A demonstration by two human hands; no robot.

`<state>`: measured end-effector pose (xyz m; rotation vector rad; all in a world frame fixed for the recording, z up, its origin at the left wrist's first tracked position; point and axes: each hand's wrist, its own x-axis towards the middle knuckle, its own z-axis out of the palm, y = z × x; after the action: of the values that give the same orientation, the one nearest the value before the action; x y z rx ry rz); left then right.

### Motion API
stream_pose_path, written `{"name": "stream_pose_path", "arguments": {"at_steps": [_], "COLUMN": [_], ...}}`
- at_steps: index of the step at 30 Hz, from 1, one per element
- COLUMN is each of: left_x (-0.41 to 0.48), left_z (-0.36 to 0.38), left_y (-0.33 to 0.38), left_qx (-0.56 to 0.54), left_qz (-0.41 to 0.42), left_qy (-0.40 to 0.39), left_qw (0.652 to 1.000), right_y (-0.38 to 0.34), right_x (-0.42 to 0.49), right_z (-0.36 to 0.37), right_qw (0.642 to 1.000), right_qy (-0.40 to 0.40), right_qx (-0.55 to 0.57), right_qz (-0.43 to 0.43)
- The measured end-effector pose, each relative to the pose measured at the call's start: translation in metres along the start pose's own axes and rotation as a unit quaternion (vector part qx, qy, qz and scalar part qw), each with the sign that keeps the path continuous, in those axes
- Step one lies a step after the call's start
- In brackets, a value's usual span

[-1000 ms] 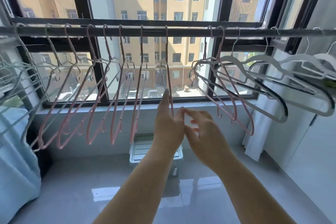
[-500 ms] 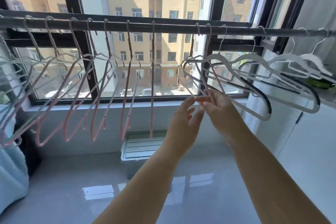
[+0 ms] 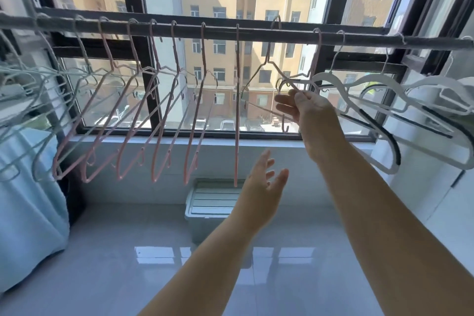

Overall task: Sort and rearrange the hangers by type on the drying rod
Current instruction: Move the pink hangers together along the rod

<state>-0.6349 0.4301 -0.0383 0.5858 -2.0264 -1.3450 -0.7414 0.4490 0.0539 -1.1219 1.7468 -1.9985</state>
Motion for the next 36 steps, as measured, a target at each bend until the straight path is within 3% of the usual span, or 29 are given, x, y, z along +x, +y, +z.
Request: {"name": "stream_pose_path", "arguments": {"at_steps": [9,19,25,28,31,34,36], "left_x": [-0.007,-0.014,-0.038,-0.040,-0.041,-0.046,-0.050], "left_z": [0.008,-0.007,-0.036,-0.057,-0.067,-0.068,-0.065], "left_y": [-0.031,-0.093,-0.137,-0.151,-0.154,-0.148,-0.146], "left_qx": [0.015,0.109,0.177,0.219,0.154,0.122,0.126], "left_qz": [-0.072,-0.132,-0.231,-0.236,-0.203,-0.182,-0.189], "left_qy": [-0.005,0.058,0.108,0.080,0.019,0.006,0.006], "left_qw": [0.997,0.984,0.951,0.944,0.967,0.976,0.974], "right_y": [0.050,0.115,0.126,0.135,0.145,0.161,0.175], "right_x": [-0.021,-0.105,-0.136,-0.143,-0.144,-0.143,-0.144], "right_z": [0.011,-0.065,-0.105,-0.121,-0.135,-0.145,-0.150], "right_qw": [0.995,0.983,0.972,0.966,0.962,0.967,0.959], "right_qy": [-0.026,-0.014,-0.061,-0.060,-0.035,0.020,0.051], "right_qx": [-0.022,-0.113,-0.050,-0.005,0.018,-0.049,-0.186], "right_qz": [0.095,0.145,0.221,0.251,0.272,0.248,0.208]}}
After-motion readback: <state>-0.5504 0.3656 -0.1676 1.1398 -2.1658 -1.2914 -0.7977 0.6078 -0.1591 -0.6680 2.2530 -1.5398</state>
